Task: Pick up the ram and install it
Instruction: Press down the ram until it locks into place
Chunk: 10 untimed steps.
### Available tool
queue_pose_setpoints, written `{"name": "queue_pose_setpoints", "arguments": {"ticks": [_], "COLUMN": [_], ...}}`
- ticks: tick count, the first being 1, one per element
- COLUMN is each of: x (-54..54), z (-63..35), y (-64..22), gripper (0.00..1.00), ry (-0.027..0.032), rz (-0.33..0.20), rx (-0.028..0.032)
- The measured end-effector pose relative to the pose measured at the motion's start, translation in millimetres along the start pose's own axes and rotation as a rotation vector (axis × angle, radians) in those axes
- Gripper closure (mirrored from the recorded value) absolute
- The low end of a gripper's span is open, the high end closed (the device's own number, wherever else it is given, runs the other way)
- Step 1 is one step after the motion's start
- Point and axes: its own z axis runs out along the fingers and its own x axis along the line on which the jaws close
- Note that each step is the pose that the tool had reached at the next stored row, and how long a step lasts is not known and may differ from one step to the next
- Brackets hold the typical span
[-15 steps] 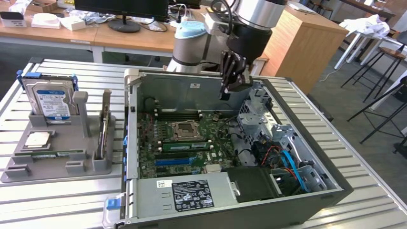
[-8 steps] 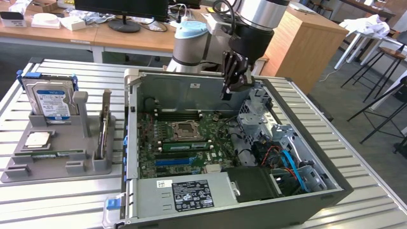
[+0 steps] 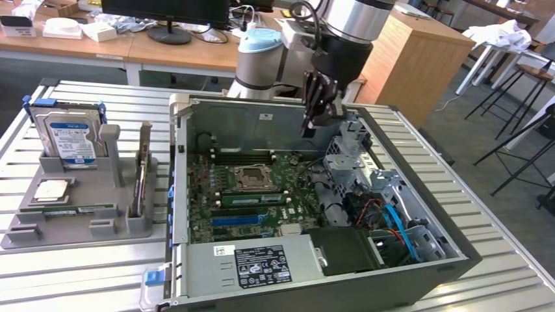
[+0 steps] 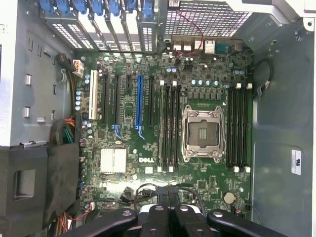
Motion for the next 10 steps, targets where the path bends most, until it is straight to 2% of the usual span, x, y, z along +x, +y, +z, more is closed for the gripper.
{"name": "queue_pose_setpoints", "arguments": {"ticks": [10], "x": [0.1], "z": [7.2], "y": [-0.3], "gripper": [0.9], "ry": [0.0], "rz": [0.0], "rx": [0.0006]}}
